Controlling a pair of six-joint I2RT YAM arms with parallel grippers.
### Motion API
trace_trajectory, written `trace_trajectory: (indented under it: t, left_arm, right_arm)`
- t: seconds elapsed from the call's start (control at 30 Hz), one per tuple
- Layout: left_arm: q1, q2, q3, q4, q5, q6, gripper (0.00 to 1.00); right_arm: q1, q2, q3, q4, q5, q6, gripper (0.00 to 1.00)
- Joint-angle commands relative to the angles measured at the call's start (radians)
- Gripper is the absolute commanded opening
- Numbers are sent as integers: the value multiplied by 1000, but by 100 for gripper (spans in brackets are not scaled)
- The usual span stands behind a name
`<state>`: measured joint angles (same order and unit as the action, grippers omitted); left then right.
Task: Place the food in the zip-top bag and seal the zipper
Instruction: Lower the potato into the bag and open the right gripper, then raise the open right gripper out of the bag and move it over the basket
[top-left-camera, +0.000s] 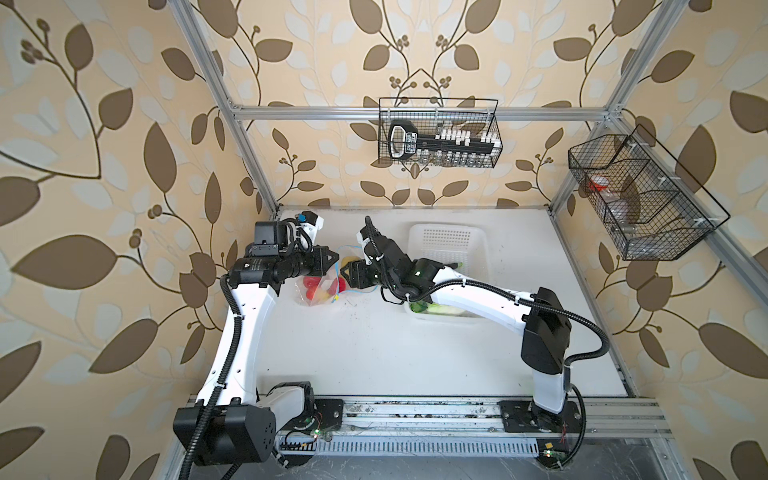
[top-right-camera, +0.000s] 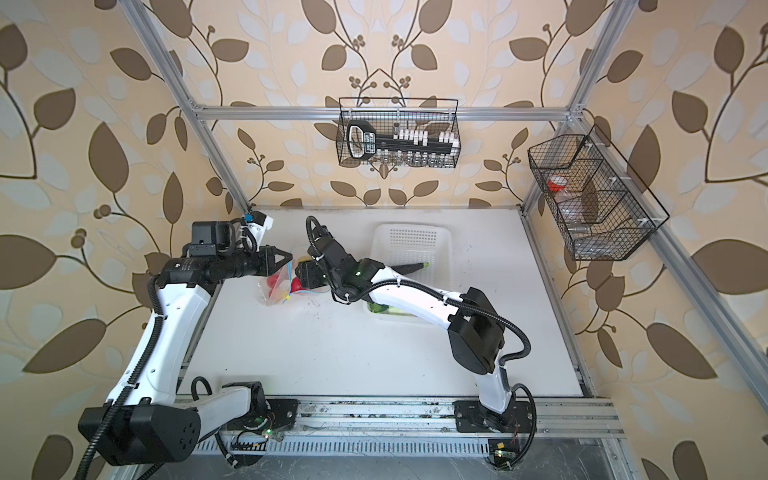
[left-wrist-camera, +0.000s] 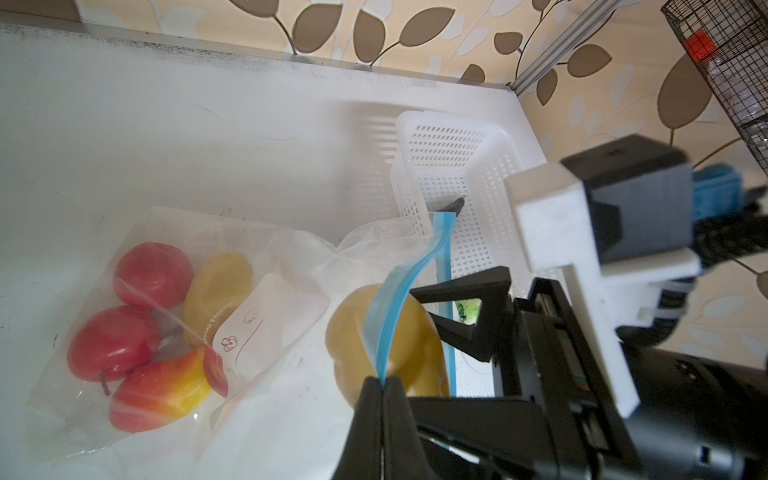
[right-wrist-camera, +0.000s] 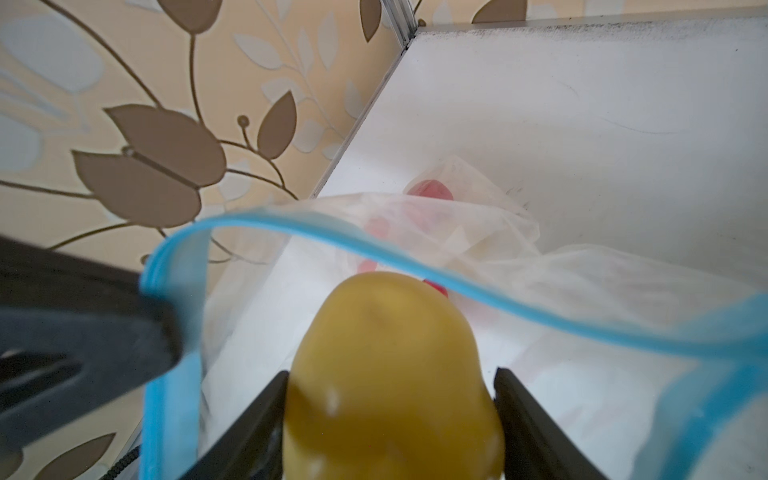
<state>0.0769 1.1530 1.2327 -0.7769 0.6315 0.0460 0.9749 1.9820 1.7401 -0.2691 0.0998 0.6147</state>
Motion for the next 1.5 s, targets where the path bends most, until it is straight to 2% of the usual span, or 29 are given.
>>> trace_trajectory:
  t: [0.0, 0.47, 0.93, 1.13, 1.2, 1.47]
  left_arm:
    - [-10, -12, 42, 15, 39, -1, 0]
    - [-11, 4, 45, 23, 36, -6, 0]
    - [-13, 10, 39, 34, 33, -12, 0]
    - [-13, 14, 37, 41, 33, -17, 0]
    - [-13, 15, 37, 41, 33, -18, 0]
    - [-12, 13, 32, 43, 28, -20, 0]
  right_arm:
    - [-2, 37, 53, -5, -6, -15, 55]
    - [-4, 41, 73, -8, -6, -26, 80]
    - [-7, -75, -21, 25, 5, -33, 87]
    - [-7, -183, -128, 58, 36, -35, 94]
    - [-7, -215, -158, 61, 48, -35, 100]
    - [-28, -310, -247, 47, 74, -25, 100]
